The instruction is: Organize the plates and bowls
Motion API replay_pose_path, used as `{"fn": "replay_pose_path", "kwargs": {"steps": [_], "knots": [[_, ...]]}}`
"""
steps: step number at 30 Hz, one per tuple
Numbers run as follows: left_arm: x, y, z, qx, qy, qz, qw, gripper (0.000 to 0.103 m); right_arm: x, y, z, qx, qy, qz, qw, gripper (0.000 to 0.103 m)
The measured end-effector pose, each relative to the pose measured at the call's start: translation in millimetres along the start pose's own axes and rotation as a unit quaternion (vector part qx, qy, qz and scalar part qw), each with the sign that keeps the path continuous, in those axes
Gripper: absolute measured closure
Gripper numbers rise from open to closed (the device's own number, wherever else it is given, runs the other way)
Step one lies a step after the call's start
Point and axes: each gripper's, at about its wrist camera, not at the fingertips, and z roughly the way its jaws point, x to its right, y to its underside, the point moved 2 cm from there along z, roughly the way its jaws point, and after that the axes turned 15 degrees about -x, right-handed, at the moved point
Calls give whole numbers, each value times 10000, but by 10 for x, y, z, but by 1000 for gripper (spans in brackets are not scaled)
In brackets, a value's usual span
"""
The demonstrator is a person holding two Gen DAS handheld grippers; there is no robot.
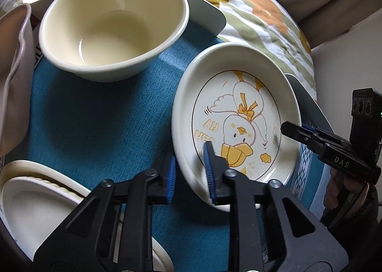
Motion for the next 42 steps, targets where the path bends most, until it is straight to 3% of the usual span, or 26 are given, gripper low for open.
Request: {"fn": "replay_pose_path", "kwargs": {"steps": [7,17,24,34,42], "knots": [[-4,-11,3,102,-6,-68,9999,90,-2,-53,35,-33,-20,-82,10000,91],[51,84,-117,219,-257,-80,9994,90,-139,33,-2,92,245,-281,9993,91],[94,191,-339,316,-351,206,9987,90,-304,176,-184,316,337,-263,9986,91],[-11,592,-1023,547,-248,880,9943,90,-971,653,-606,880,605,78,9942,91],[-598,965,-1194,233,-180,1381,9900,90,-1661,1137,-308,981,710,733,9899,91]]}}
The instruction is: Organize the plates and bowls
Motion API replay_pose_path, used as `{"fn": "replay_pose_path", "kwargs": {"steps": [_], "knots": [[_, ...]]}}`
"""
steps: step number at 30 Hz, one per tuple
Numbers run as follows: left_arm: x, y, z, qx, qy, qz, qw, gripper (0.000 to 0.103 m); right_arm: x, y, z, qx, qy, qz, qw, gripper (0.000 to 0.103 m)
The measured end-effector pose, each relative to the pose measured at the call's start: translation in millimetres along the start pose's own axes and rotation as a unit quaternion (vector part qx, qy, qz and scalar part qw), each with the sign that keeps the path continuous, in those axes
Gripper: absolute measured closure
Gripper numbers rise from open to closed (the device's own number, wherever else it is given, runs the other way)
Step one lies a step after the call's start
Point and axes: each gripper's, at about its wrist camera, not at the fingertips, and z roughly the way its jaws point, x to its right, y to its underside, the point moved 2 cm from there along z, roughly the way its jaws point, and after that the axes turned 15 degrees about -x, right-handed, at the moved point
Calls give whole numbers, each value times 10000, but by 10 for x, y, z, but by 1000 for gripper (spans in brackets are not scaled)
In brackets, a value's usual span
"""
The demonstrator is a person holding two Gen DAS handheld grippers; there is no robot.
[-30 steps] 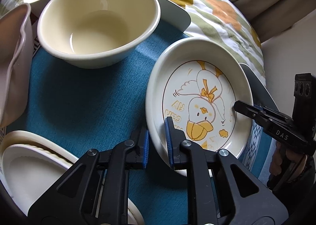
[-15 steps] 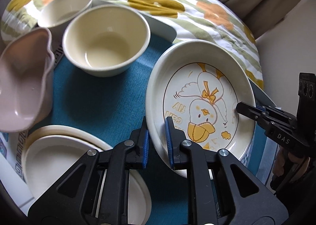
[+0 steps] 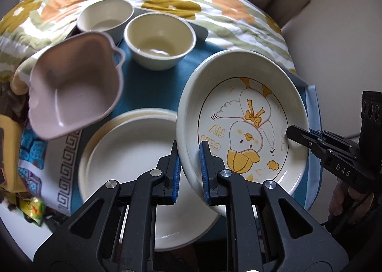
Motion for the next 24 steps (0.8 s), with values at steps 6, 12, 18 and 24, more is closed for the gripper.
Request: {"fn": "replay_pose_path", "kwargs": {"steps": [6,12,18,24], "knots": [[-443,408,78,-357,32,403,9985,90,-406,438,315,-93,-46,596,9982,91],[-657,528,130,-493,30,619,9969,90,-628,630,463,-43,21,1035,9946,91],[-721,547,286,-619,-18,670,9958,89,-681,671,538,-100,215,1134,9933,91],[-645,467,381,-577,-284,715,9954,86,-681,605,533,-41,322,1104,9934,90]]}}
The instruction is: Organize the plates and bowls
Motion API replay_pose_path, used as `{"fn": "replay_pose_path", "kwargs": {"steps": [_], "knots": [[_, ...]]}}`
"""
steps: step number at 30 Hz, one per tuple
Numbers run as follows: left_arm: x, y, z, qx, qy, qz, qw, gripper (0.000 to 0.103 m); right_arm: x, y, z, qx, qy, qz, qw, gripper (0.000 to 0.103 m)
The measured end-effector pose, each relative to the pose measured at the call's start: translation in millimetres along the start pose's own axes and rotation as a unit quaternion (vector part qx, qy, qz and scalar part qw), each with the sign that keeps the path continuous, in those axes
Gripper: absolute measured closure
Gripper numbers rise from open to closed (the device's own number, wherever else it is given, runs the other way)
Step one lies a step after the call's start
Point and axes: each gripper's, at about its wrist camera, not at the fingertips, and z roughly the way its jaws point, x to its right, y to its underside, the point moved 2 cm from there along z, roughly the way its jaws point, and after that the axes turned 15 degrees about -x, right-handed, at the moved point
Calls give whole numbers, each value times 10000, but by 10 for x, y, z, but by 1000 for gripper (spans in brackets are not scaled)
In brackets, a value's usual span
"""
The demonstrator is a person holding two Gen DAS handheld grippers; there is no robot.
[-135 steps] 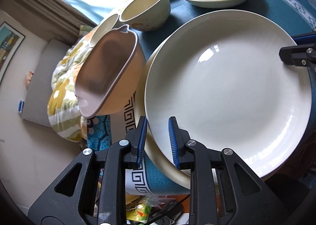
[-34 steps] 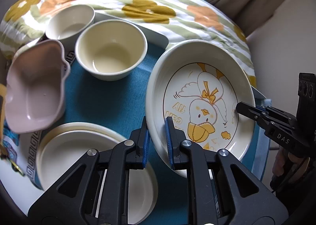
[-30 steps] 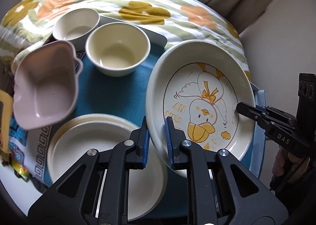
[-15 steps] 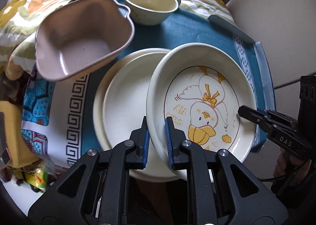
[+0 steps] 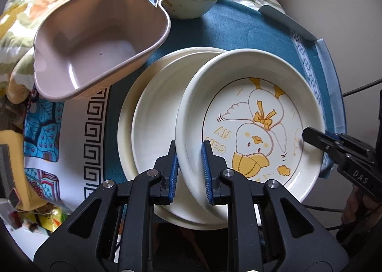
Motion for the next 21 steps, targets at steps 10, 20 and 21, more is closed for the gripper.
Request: {"fn": "replay_pose_path", "kwargs": {"steps": [10,20,21], "knots": [[156,-25,54,76,-836,229,9962,86,-58,-61,-23,-30,230,-318,9992,90],[325,-17,62,307,-1784,505,9822,86,-137,-99,13,-57,459,-630,9969,90],[344,-12,63,337,-1917,538,9794,86,-151,-103,22,-65,500,-674,9965,90]]}}
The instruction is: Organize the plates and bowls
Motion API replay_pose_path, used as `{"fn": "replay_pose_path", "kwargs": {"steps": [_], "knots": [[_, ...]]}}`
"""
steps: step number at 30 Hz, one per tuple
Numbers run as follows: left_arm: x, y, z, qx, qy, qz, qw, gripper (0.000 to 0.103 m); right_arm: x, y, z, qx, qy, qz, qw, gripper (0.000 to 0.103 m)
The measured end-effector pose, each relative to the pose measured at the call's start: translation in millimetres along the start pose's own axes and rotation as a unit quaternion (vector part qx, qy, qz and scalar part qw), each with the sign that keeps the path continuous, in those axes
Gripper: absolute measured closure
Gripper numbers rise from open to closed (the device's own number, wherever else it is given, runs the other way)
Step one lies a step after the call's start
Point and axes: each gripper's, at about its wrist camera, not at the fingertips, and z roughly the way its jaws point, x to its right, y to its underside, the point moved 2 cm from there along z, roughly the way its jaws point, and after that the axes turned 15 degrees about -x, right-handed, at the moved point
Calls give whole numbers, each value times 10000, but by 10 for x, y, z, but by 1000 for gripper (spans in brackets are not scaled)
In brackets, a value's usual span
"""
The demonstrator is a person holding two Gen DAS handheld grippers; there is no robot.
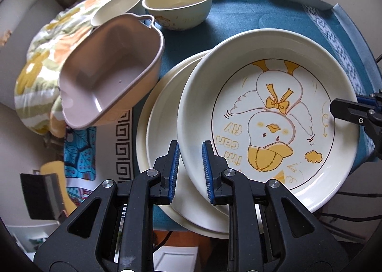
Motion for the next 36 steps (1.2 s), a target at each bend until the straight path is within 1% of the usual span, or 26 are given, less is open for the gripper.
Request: {"fn": "replay_pose_path", "kwargs": {"steps": [3,4,7,12,17,23,26,36], "knots": [[39,23,-19,65,-366,123,9992,86,-49,-8,42,-47,155,-146,9998,90],[53,13,-20,73,-434,147,9989,86,-45,-13,56,-57,163,-156,9997,90],[58,13,-23,81,-524,158,9985,86,-31,-29,70,-61,95,-152,9998,89],[80,23,-31,75,-758,183,9969,86,-93,-52,94,-91,270,-284,9992,89],[50,30,-10,57,-859,155,9962,86,-151,-63,144,-128,380,-376,9985,89],[20,44,-14,67,-845,75,9964,86,-235,-66,205,-126,638,-448,9969,88],[25,50,-15,72,-889,79,9960,86,-236,-67,222,-147,653,-437,9968,87],[20,72,-27,17,-932,79,9956,86,-280,-57,240,-98,939,-475,9944,86]]}}
